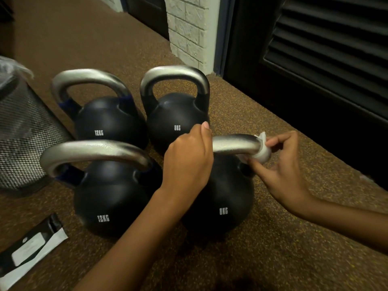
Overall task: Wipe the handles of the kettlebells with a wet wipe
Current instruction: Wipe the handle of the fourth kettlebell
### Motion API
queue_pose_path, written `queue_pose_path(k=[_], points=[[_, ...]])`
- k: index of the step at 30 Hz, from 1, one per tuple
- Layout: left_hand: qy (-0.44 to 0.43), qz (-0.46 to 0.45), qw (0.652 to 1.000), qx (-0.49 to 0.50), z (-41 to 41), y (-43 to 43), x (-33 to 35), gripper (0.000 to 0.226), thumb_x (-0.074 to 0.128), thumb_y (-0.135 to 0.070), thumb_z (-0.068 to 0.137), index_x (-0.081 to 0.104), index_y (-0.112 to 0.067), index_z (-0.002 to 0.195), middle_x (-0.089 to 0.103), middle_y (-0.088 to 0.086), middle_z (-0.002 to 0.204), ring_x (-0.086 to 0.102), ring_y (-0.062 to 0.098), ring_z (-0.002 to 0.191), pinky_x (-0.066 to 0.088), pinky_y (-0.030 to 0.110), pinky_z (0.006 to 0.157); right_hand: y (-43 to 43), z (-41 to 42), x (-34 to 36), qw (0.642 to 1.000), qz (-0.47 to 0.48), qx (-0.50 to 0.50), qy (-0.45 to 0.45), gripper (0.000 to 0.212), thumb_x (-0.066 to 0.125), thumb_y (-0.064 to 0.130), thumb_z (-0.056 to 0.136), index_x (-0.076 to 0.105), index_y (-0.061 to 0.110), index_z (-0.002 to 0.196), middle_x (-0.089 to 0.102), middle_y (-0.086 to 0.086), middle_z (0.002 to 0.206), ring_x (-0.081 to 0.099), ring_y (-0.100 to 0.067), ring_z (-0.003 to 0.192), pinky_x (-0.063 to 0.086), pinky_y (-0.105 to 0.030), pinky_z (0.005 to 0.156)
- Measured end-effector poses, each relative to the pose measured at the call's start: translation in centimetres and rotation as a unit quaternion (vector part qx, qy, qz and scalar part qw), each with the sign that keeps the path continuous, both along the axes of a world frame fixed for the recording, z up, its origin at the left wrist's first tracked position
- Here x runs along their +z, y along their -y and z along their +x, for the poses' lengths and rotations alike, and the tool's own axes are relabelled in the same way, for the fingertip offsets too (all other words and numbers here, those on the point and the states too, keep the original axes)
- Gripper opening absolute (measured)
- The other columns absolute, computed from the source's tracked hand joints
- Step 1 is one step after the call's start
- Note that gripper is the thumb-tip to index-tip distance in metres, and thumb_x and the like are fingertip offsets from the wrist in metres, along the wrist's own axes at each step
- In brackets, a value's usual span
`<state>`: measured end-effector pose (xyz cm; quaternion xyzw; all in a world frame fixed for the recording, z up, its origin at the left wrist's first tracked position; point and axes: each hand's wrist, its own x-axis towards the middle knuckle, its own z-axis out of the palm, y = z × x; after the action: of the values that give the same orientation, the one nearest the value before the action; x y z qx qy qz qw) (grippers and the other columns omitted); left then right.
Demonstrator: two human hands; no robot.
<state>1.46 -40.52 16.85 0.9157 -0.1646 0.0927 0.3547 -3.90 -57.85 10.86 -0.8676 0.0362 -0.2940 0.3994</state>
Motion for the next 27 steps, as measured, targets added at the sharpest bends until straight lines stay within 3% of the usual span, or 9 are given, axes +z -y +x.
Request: queue_pose_path(k=[3,6,9,14,16,19,21,24,27], points=[[0.003,0.007,1.000,-0.002,0.0,0.0,0.0,0.056,0.015,-0.041,0.091,0.063,-0.013,0.099,0.067,0.007,0.076,0.063,0.025,0.073,0.046,0.037,0.067,-0.3,-0.1,-0.3,0.997,0.054,-0.024,-0.040,0.048,0.076,0.012,0.075,0.033,0.013,0.097,0.037,0.002,0.094,0.041,0.009,0.084,0.035,-0.003,0.074],[0.008,0.006,1.000,-0.005,0.0,-0.1,0.0,0.053,0.017,-0.039,0.095,0.063,-0.013,0.099,0.067,0.007,0.076,0.063,0.025,0.073,0.044,0.036,0.065,-0.8,-0.2,0.2,0.995,0.086,-0.025,-0.031,0.047,0.074,0.020,0.073,0.035,0.017,0.098,0.038,0.002,0.096,0.042,-0.002,0.087,0.037,-0.006,0.074],[0.004,-0.004,1.000,-0.003,0.1,-0.1,-0.1,0.045,0.025,-0.034,0.101,0.063,-0.011,0.102,0.068,0.010,0.081,0.063,0.029,0.077,0.042,0.036,0.067,-1.4,-0.1,1.7,0.999,-0.037,0.026,0.023,0.031,0.060,0.026,0.076,0.041,0.026,0.101,0.040,0.006,0.101,0.039,-0.010,0.096,0.032,-0.010,0.082],[-0.013,-0.059,0.998,-0.003,0.5,-0.2,-0.1,0.038,0.028,-0.029,0.101,0.056,-0.015,0.123,0.070,0.014,0.097,0.064,0.034,0.093,0.044,0.036,0.078,-3.5,0.5,4.5,0.971,-0.177,0.156,0.037,0.024,0.056,0.017,0.086,0.063,0.011,0.109,0.059,-0.001,0.114,0.042,-0.014,0.109,0.028,-0.017,0.098],[-0.019,-0.085,0.996,0.003,0.7,-0.5,0.1,0.040,0.028,-0.028,0.101,0.051,-0.014,0.131,0.069,0.013,0.095,0.064,0.028,0.093,0.043,0.027,0.077,-4.2,0.9,5.2,0.954,-0.229,0.191,0.026,0.031,0.047,0.025,0.093,0.061,0.013,0.118,0.059,0.001,0.123,0.045,-0.016,0.113,0.030,-0.022,0.100],[-0.044,-0.144,0.989,0.000,0.8,-0.8,0.1,0.041,0.029,-0.026,0.101,0.047,-0.012,0.135,0.064,-0.001,0.088,0.060,0.001,0.076,0.037,0.000,0.065,-4.5,1.5,5.8,0.940,-0.281,0.195,-0.001,0.043,0.029,0.034,0.099,0.053,0.017,0.130,0.056,0.005,0.130,0.046,-0.015,0.112,0.025,-0.020,0.100],[-0.060,-0.166,0.984,0.008,0.9,-0.9,-0.1,0.042,0.028,-0.027,0.101,0.043,-0.013,0.138,0.068,0.000,0.101,0.057,-0.005,0.083,0.033,-0.008,0.066,-4.1,1.8,5.8,0.938,-0.294,0.184,-0.016,0.045,0.024,0.036,0.100,0.054,0.018,0.129,0.059,0.006,0.124,0.047,-0.014,0.107,0.025,-0.019,0.098],[-0.053,-0.158,0.986,0.024,1.1,-0.8,-0.3,0.041,0.028,-0.027,0.102,0.046,-0.012,0.135,0.068,0.005,0.109,0.060,0.007,0.100,0.031,-0.008,0.070,-3.2,2.6,5.8,0.946,-0.287,0.142,-0.054,0.045,0.025,0.036,0.099,0.063,0.018,0.113,0.066,0.005,0.101,0.053,-0.016,0.094,0.027,-0.024,0.094],[-0.034,-0.108,0.993,0.021,1.1,-0.5,-0.4,0.040,0.027,-0.029,0.101,0.059,-0.008,0.113,0.071,0.010,0.095,0.065,0.024,0.094,0.045,0.018,0.080,-3.1,3.4,6.3,0.946,-0.285,0.114,-0.102,0.050,0.017,0.039,0.096,0.061,0.016,0.086,0.055,0.008,0.076,0.054,-0.018,0.078,0.027,-0.027,0.092]])
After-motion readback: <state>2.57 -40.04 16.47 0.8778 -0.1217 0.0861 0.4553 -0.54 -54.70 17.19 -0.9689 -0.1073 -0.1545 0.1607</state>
